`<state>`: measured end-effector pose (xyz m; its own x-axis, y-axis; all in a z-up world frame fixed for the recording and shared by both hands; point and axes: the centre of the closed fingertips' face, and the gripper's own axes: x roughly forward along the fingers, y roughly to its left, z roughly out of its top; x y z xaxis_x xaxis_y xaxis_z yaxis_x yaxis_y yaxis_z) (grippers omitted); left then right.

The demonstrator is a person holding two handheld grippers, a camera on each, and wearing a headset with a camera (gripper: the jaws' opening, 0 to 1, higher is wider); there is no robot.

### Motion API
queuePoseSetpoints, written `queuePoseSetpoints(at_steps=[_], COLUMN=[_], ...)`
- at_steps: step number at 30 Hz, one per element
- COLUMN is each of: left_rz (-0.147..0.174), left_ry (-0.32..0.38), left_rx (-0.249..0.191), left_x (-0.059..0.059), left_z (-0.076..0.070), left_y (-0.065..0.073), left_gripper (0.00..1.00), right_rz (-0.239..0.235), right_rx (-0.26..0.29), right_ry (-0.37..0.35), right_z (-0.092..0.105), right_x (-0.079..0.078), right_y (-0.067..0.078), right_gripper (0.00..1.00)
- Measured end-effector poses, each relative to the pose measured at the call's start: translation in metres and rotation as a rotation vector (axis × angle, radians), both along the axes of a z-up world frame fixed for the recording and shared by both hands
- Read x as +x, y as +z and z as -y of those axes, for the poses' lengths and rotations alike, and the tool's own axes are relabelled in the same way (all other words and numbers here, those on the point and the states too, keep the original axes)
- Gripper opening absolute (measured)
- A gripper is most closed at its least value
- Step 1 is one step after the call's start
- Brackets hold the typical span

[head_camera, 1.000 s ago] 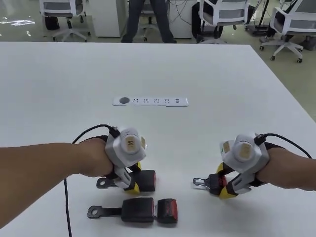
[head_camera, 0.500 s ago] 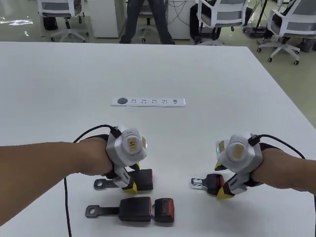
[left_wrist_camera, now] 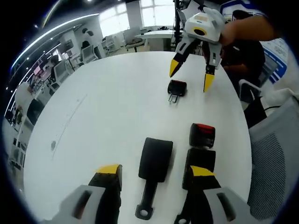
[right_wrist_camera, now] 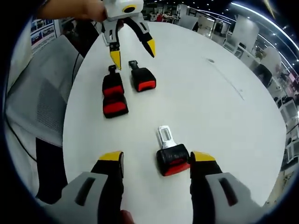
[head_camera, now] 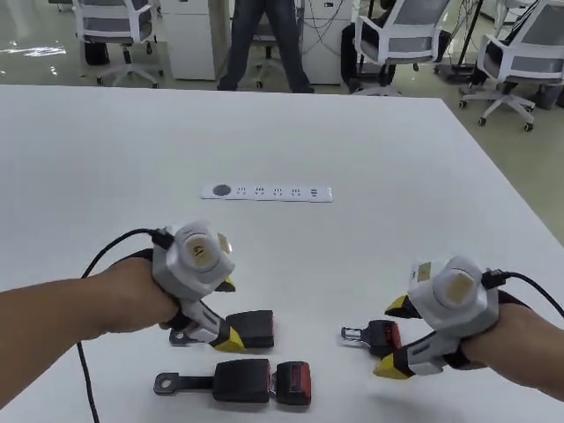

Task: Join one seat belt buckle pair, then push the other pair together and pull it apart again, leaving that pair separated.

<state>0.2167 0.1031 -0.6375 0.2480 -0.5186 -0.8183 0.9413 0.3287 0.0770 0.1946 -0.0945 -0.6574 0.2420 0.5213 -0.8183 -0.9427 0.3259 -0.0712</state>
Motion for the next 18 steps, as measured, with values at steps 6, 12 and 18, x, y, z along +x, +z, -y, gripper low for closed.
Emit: queuePoseSetpoints(at_steps=[6,12,18], left_rz=[0.029,0.03,0.025], left_ry=[0.088,0.205,0.271], left_rx=[-0.053,-0.086,-0.111], left_x=[-0.026,-0.048,-0.075], left_z=[-0.022,-0.051,-0.075], left_y=[0.006,0.007,0.011], left_gripper=[0.7,0.79,0.82], right_rz=[0.019,0.033,0.028], right_rx=[0.06,0.089,0.121], right_ry=[-0.065,-0.132,-0.169], right_z=[-0.001,0.01,0.013], right_x=[-0.019,-0.033,-0.053], right_y=[0.013,0.016,0.021], right_gripper=[0.67,0.72,0.76])
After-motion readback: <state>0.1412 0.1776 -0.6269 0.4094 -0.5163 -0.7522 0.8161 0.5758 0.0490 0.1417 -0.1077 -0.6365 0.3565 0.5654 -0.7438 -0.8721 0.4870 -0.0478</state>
